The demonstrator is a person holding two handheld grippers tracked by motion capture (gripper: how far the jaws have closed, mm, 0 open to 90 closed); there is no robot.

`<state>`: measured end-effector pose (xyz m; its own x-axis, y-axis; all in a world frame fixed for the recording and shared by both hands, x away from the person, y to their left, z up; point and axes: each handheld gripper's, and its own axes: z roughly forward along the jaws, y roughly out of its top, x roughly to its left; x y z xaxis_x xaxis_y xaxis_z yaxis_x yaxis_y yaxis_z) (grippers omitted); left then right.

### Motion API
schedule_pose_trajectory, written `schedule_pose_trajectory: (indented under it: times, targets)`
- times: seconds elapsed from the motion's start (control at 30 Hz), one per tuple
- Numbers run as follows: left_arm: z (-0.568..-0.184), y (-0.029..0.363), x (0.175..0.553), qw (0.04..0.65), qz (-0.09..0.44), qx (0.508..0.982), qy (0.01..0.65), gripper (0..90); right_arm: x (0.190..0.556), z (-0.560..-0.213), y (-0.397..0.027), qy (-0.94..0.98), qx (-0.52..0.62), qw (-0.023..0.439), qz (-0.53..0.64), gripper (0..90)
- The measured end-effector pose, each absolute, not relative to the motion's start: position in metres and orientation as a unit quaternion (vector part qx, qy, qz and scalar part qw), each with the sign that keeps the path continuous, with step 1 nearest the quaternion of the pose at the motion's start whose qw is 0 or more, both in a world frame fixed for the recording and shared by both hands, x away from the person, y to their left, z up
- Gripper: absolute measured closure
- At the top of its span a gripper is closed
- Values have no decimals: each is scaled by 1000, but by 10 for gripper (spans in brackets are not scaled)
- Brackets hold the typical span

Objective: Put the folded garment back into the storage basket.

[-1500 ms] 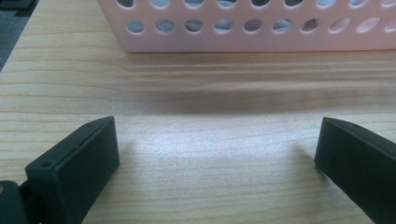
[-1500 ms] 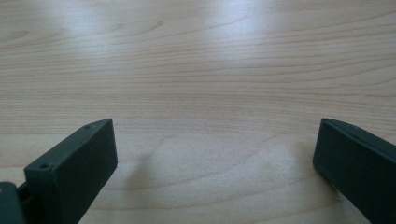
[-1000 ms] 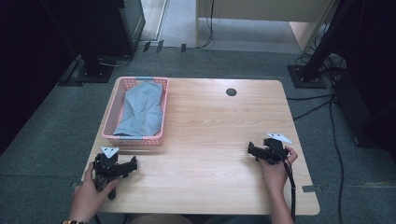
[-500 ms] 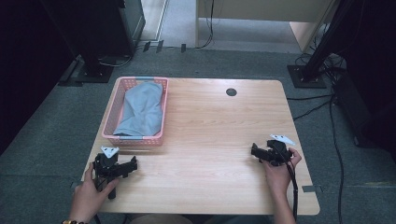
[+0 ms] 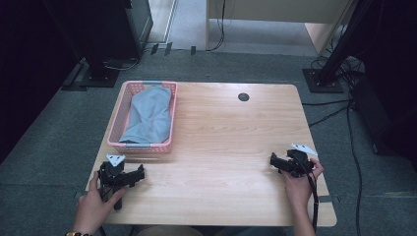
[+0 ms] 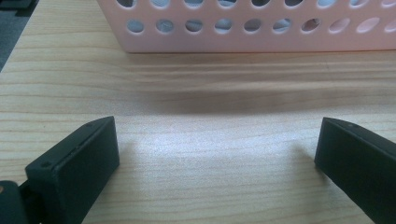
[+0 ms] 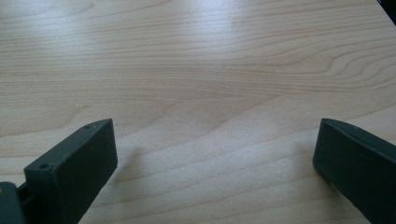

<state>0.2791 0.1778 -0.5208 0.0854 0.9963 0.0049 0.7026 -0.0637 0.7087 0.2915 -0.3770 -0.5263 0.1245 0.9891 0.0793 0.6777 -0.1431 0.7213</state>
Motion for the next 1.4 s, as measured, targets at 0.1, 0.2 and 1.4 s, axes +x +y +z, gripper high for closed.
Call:
schedule_pose_trajectory:
  times: [0.1,0.2,1.4]
  targets:
    - [-521,178,279,281,261,681,624,0,290,-526,-380,597,699,272,286,0]
    - [-521,178,279,281,261,681,624,0,289,-526,-381,595,700,273,286,0]
    - [-521,178,279,281,261,681,624,0,278,-527,-399,596,704,285,259,0]
